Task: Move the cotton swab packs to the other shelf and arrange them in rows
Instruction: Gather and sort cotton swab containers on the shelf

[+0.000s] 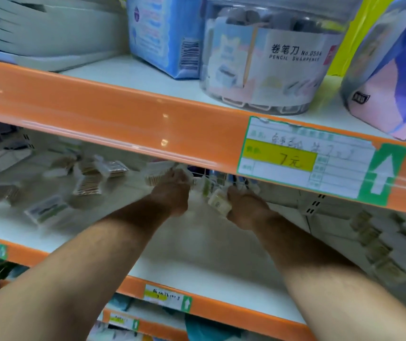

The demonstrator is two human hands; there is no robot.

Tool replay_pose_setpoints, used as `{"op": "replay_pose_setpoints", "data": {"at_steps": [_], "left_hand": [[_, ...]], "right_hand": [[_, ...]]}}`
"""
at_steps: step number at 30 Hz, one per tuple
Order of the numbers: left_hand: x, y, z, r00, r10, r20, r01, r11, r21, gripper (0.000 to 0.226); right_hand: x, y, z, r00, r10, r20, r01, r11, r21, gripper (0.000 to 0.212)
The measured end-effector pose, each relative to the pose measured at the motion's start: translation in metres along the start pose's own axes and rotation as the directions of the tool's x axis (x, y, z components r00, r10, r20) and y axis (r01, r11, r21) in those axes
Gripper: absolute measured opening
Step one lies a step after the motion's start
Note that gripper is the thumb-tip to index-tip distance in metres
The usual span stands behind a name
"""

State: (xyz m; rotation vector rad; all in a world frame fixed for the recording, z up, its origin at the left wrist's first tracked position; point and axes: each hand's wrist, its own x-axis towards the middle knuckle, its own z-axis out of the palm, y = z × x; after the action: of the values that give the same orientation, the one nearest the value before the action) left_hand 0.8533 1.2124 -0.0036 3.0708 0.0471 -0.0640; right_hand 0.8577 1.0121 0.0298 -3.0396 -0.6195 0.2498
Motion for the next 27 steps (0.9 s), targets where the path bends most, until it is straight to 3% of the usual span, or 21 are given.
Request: {"op": "replay_pose_setpoints", "data": {"at_steps": [2,4,9,18,22,27], "left_hand": [[0.0,-0.005,0.004,1.0,-0.018,-0.023,0.018,1.0,0.004,0.06],[0.0,-0.008,0.003,0.998,-0.027,-0.059,0.026,1.0,-0.01,0.062],[-0.001,-0.011,-0.004,0.99,-0.141,-0.013,0.141,0.989,-0.037,0.061],[0.001,-0.017,0.001,0.995,-0.101,-0.014,0.1,0.993,-0.059,0.05],[0.004,-0.026,-0.001,0.988,-0.149,0.049,0.156,0.953,-0.258,0.07],[0.0,-0.029,-0.002,0.969,-0.204,0.137,0.235,0.934,-0.27,0.079]], "right_hand": [[0.0,-0.003,0.003,1.0,0.029,0.013,-0.029,1.0,0.004,0.046],[0.001,-0.005,0.008,0.999,0.049,-0.001,-0.049,0.999,-0.021,0.056],[0.001,-0.011,0.015,0.999,0.021,-0.026,-0.022,1.0,-0.012,0.056],[-0.002,-0.008,0.02,0.999,-0.012,-0.032,0.013,0.999,0.05,0.057],[0.001,-0.008,0.022,0.999,-0.013,-0.031,0.015,0.998,0.055,0.06],[0.003,-0.004,0.024,0.999,-0.031,-0.026,0.032,0.998,0.058,0.057]]}}
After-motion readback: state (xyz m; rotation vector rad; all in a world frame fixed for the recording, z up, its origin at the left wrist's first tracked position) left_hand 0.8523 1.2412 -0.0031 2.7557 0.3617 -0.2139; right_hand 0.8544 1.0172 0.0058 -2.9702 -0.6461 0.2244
